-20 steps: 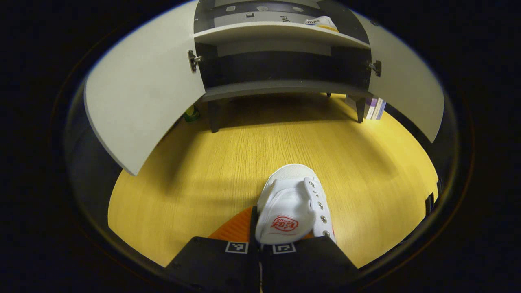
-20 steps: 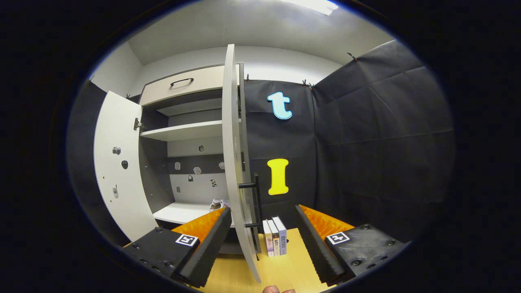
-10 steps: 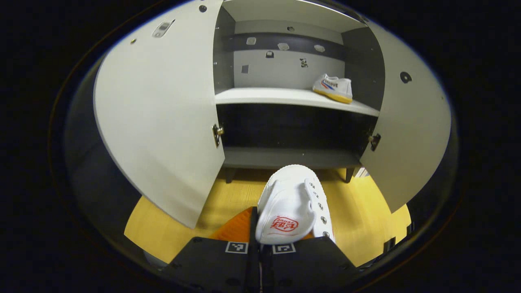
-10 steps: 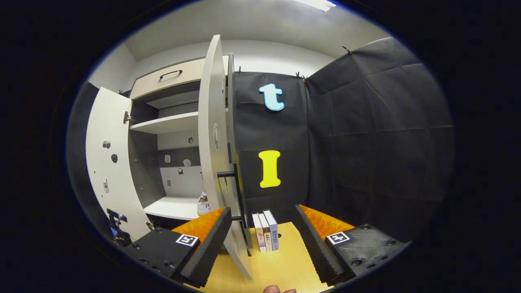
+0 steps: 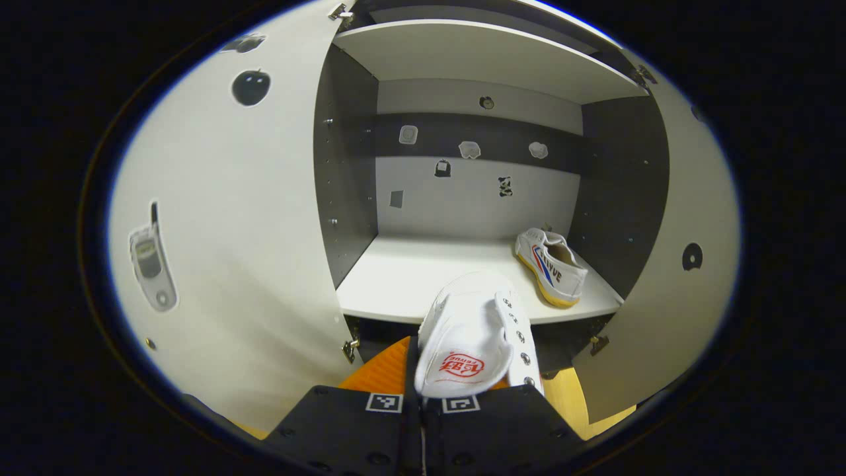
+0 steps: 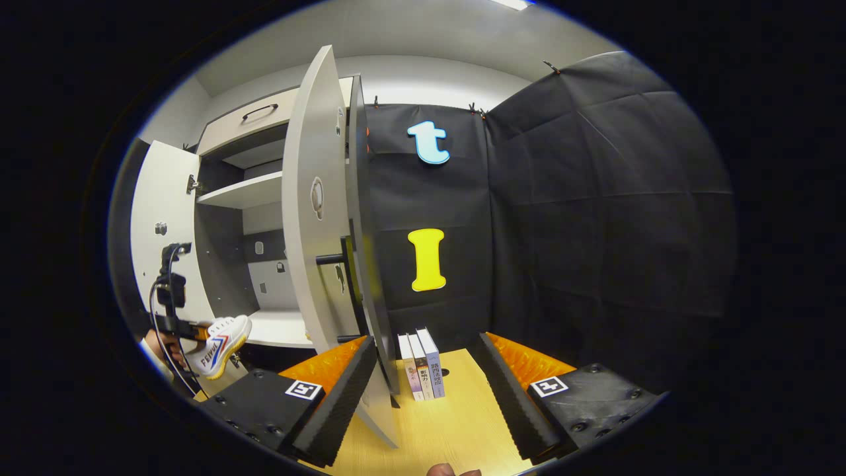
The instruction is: Grab one shoe with the right hand and put it into the shoe cabinet, grab the other shoe with the left hand and put it into the shoe cabinet; then close the right door with the right hand and the left door with the left hand.
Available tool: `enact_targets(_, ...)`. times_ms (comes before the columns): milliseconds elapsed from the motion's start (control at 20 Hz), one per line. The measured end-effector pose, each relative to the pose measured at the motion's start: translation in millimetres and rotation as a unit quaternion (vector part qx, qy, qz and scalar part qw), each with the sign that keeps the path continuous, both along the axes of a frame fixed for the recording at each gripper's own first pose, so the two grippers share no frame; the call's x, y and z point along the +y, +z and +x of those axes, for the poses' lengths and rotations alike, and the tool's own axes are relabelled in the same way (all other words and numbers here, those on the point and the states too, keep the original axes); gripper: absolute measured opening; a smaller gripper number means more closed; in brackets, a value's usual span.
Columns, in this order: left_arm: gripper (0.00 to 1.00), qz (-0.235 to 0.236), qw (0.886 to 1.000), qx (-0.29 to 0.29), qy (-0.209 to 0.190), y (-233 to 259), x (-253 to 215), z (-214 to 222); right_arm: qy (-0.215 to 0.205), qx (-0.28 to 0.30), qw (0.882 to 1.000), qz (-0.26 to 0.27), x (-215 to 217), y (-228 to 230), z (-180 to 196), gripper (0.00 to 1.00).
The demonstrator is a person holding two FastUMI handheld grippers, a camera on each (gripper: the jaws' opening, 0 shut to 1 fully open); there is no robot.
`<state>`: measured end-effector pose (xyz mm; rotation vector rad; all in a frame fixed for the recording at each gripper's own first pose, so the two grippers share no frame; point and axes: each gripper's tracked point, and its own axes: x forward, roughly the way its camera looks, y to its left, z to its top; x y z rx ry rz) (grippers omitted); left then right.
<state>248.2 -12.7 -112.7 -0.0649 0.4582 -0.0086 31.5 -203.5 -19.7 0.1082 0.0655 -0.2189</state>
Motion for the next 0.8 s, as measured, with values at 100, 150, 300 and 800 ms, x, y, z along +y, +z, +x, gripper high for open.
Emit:
enact_targets(100,0.07,0.007,1.0,-0.007,0.004,14,-3,30,-0.006,0.002,1.0,0.0,-10,-3,2,0.98)
enact_targets(150,0.07,0.009,1.0,-0.01,0.004,20,-4,46,-0.009,0.002,1.0,0.001,-14,-4,2,0.98)
enact_targets(300,0.07,0.021,1.0,-0.004,0.01,27,-8,94,-0.013,0.005,1.0,0.006,-27,-8,9,0.98)
enact_targets(800,0.07,0.113,0.991,0.055,0.034,-18,-12,222,-0.043,0.022,0.999,0.021,-82,-27,33,0.98)
